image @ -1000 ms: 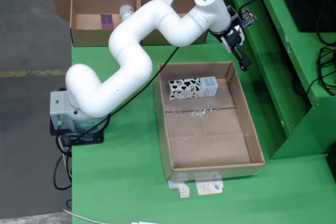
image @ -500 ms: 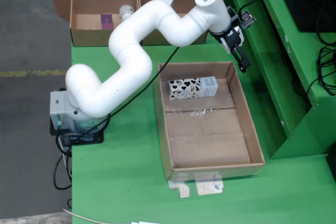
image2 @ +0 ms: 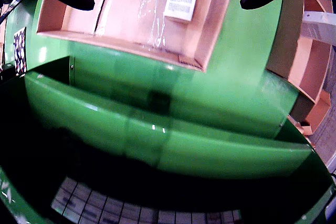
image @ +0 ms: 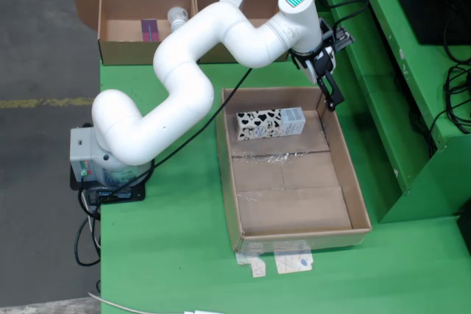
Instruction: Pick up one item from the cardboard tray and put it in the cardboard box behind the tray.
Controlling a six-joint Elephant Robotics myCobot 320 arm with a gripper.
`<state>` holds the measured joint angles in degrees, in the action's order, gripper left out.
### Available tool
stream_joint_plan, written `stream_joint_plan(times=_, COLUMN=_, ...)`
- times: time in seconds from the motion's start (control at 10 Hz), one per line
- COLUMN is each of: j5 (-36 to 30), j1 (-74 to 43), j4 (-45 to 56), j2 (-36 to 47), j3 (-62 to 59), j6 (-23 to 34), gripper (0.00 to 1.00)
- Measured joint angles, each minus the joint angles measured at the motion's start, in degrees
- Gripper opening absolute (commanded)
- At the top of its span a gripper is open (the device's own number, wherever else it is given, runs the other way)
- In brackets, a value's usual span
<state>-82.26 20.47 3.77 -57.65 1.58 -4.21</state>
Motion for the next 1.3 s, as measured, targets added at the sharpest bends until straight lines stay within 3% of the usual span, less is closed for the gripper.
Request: stream_joint_plan(times=1.3, j5=-2.3, j1=-1.7, j4=-2.5, j2=-5.6, j3=0.0, j6=0.0, gripper=1.0)
